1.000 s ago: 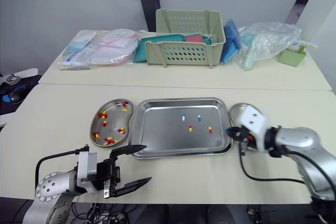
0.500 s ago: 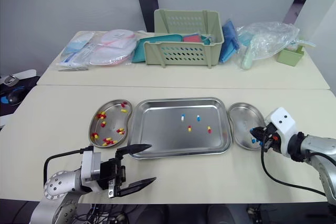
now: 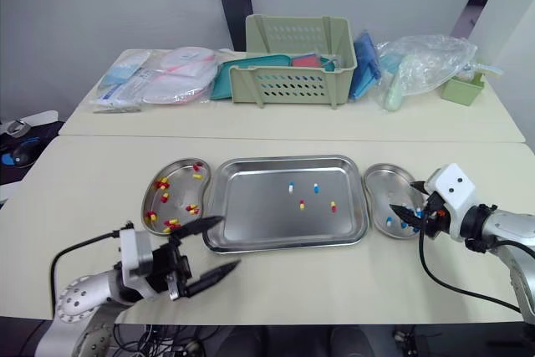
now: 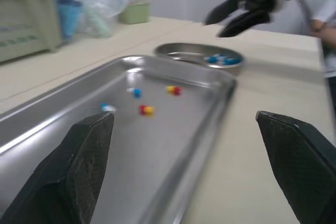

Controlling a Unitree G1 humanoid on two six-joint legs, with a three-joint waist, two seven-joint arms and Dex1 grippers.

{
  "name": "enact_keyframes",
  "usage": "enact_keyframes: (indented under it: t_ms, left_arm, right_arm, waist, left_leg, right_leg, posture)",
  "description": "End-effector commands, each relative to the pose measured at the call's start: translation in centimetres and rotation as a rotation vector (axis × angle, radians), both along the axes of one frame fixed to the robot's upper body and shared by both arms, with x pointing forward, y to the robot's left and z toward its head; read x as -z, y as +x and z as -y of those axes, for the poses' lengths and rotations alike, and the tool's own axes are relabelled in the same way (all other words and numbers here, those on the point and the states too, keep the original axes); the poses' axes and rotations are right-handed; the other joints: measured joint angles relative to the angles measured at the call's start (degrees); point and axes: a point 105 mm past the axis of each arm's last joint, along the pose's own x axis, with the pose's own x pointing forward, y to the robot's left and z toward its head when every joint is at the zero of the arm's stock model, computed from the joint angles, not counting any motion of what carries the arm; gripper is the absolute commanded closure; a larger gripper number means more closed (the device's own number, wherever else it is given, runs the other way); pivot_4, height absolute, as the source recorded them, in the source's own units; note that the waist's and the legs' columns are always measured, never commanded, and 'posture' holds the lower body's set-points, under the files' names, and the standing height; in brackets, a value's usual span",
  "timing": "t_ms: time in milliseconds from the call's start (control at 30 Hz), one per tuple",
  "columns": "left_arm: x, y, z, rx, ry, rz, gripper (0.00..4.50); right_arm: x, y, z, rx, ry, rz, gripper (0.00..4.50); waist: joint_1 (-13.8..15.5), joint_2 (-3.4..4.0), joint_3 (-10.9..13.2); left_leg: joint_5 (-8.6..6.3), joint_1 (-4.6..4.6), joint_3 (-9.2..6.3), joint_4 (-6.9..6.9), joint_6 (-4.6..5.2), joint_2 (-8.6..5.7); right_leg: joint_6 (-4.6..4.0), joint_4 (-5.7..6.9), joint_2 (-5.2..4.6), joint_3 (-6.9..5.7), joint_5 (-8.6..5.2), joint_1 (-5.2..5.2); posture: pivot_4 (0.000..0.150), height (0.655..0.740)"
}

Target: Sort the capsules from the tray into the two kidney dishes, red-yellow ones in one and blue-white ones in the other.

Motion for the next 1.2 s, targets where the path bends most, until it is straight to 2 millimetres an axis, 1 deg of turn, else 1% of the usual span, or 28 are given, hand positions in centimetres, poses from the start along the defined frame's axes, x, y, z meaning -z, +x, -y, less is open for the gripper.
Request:
enact_keyframes:
  t_ms: [33, 67, 133, 167, 233, 300, 367, 433, 500, 533, 600, 667, 733, 833, 1200]
  left_arm:
    - [-1.4, 0.8, -3.5, -0.241, 0.032, 0.0, 0.0]
    - [-1.5, 0.9, -4.4, -0.286, 0.041, -0.009, 0.0]
    - [-2.5, 1.0, -6.7, -0.402, 0.011, 0.007, 0.0]
    - [-2.9, 0.9, -7.5, -0.437, 0.001, 0.015, 0.0]
    - [-3.6, 0.5, -11.5, -0.58, -0.005, 0.019, 0.0]
    - [-3.8, -0.3, -14.8, -0.687, 0.008, 0.007, 0.0]
    - [-3.4, -1.2, -18.3, -0.816, 0.009, -0.029, 0.0]
    - [-3.0, -2.2, -20.9, -0.912, 0.014, -0.055, 0.0]
    - [-1.7, -3.4, -22.8, -0.976, 0.03, -0.107, 0.0]
    - [-0.7, -4.1, -23.5, -0.992, 0.048, -0.148, 0.0]
    - [1.1, -5.5, -24.4, -1.012, 0.094, -0.217, 0.0]
    - [2.0, -6.3, -24.9, -1.027, 0.095, -0.255, 0.0]
    - [2.6, -6.8, -25.1, -1.036, 0.096, -0.277, 0.0]
    - [3.6, -7.2, -24.7, -1.019, 0.097, -0.309, 0.0]
    - [3.8, -6.0, -23.8, -0.966, 0.094, -0.31, 0.0]
  right_arm:
    - [-1.7, -0.5, 0.2, -0.042, -0.032, 0.125, 0.89]
    - [-1.7, -0.6, 0.3, -0.049, -0.037, 0.132, 0.89]
    - [-1.6, -0.9, 1.0, -0.063, -0.044, 0.137, 0.89]
    - [-1.6, -1.0, 1.3, -0.068, -0.047, 0.137, 0.89]
    - [-1.2, -1.6, 3.0, -0.076, -0.08, 0.112, 0.89]
    - [-0.9, -2.0, 4.9, -0.059, -0.1, 0.088, 0.89]
    - [-0.3, -2.6, 6.8, -0.046, -0.137, 0.058, 0.89]
    - [0.4, -3.3, 8.3, -0.038, -0.169, 0.024, 0.89]
    - [1.1, -4.0, 9.7, -0.028, -0.199, -0.01, 0.89]
    - [1.5, -4.3, 10.2, -0.027, -0.211, -0.033, 0.89]
    - [2.1, -4.8, 10.9, -0.015, -0.213, -0.061, 0.89]
    - [2.3, -5.0, 11.3, 0.002, -0.195, -0.081, 0.52]
    - [2.6, -5.3, 11.4, 0.009, -0.184, -0.1, 0.03]
    - [3.1, -5.9, 11.2, 0.004, -0.177, -0.118, 0.03]
    - [3.6, -6.2, 10.9, 0.015, -0.167, -0.13, 0.03]
  waist:
    - [0.03, -0.01, 0.0]
    - [0.04, -0.01, 0.01]
    - [0.05, -0.02, 0.01]
    - [0.07, -0.04, 0.02]
    - [0.09, -0.04, 0.02]
    - [0.08, -0.05, 0.03]
    - [0.02, -0.04, 0.04]
    - [0.0, -0.04, 0.04]
    - [-0.02, -0.04, 0.04]
    - [-0.04, -0.04, 0.04]
    - [-0.16, -0.04, 0.04]
    - [-0.17, -0.06, 0.05]
    - [-0.1, -0.06, 0.05]
    - [0.01, -0.07, 0.05]
    - [0.0, -0.08, 0.04]
  left_leg:
    - [0.0, 0.0, 0.0, 0.0, 0.0, 0.0]
    - [0.0, -0.02, 0.0, 0.0, 0.0, 0.0]
    - [0.0, -0.01, 0.0, 0.0, 0.0, 0.0]
    - [0.0, -0.01, 0.01, 0.0, 0.0, -0.01]
    - [0.0, 0.0, 0.0, 0.01, 0.0, 0.0]
    - [0.0, 0.01, 0.01, 0.0, 0.0, 0.0]
    - [0.0, 0.03, 0.02, -0.01, 0.0, -0.01]
    - [0.0, 0.05, 0.07, -0.03, 0.0, -0.01]
    - [0.0, 0.08, 0.07, -0.03, 0.0, 0.0]
    - [0.0, 0.09, 0.07, -0.03, 0.0, 0.0]
    - [0.0, 0.1, 0.11, -0.05, 0.0, 0.0]
    - [-0.01, 0.1, 0.12, -0.06, 0.0, 0.0]
    - [0.0, 0.1, 0.1, -0.06, 0.0, 0.01]
    - [-0.01, 0.1, 0.11, -0.06, -0.01, 0.01]
    - [-0.01, 0.09, 0.11, -0.06, -0.02, 0.02]
  right_leg:
    - [0.0, -0.02, 0.0, 0.0, 0.0, 0.0]
    - [0.0, -0.03, -0.01, 0.0, 0.0, 0.0]
    - [0.0, -0.03, -0.01, -0.01, 0.0, 0.0]
    - [0.0, -0.02, -0.01, -0.01, 0.0, 0.01]
    - [0.0, -0.02, -0.01, -0.02, 0.0, 0.02]
    - [0.0, -0.01, -0.01, -0.03, 0.0, 0.03]
    - [-0.01, -0.02, -0.01, -0.02, 0.0, 0.02]
    - [0.0, -0.04, -0.01, 0.02, 0.0, 0.03]
    - [-0.01, -0.03, -0.01, 0.01, 0.0, 0.04]
    - [-0.01, -0.02, -0.01, 0.02, -0.01, 0.04]
    - [0.0, -0.03, -0.01, 0.06, -0.01, 0.03]
    - [-0.01, -0.03, -0.01, 0.06, -0.01, 0.03]
    - [-0.01, -0.02, -0.01, 0.04, -0.01, 0.04]
    - [0.0, -0.02, -0.02, 0.04, -0.01, 0.07]
    - [0.0, -0.02, -0.02, 0.03, -0.01, 0.06]
  posture:
    - [0.15, 0.74]
    - [0.15, 0.74]
    - [0.15, 0.74]
    - [0.15, 0.74]
    - [0.15, 0.74]
    - [0.15, 0.74]
    - [0.15, 0.74]
    - [0.15, 0.74]
    - [0.15, 0.74]
    - [0.15, 0.74]
    - [0.15, 0.74]
    - [0.15, 0.74]
    - [0.15, 0.74]
    - [0.15, 0.74]
    - [0.15, 0.74]
